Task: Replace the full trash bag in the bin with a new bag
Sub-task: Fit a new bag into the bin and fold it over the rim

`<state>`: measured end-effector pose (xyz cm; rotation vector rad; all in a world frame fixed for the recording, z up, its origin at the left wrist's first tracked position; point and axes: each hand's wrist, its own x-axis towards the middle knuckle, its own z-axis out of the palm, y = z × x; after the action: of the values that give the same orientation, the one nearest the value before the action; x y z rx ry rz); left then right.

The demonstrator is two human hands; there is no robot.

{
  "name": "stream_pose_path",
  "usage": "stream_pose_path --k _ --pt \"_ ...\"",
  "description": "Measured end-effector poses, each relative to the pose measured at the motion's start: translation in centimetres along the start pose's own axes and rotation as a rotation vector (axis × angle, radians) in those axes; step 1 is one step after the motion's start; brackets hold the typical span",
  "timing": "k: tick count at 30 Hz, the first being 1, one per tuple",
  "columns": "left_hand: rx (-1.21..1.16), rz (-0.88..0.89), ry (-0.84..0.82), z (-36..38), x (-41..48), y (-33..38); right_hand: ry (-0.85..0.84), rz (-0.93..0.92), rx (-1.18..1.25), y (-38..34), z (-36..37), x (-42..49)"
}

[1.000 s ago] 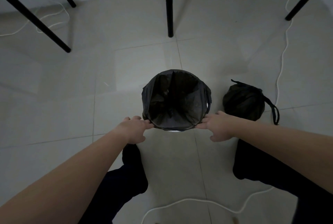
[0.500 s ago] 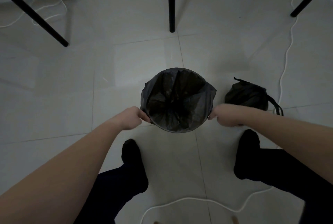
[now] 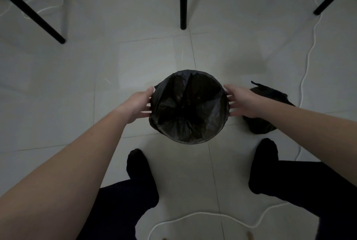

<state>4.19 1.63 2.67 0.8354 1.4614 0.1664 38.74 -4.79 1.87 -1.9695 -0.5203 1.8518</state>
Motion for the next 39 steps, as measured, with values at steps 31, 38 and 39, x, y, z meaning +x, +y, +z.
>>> stream_pose_path --k 31,38,39 --pt "0.152 -0.088 0.033 -1.4 1.8 1.1 0.105 0.031 -0.144 -3.2 -0.6 1.1" --pt "0.022 -0.136 -0.065 -0.5 1.8 0.9 0.036 0.063 0.046 -2.5 0.7 0.8" --pt "-0.005 -0.141 -0.073 -0.4 1.9 1.0 0.022 0.071 0.076 -2.3 0.9 1.0"
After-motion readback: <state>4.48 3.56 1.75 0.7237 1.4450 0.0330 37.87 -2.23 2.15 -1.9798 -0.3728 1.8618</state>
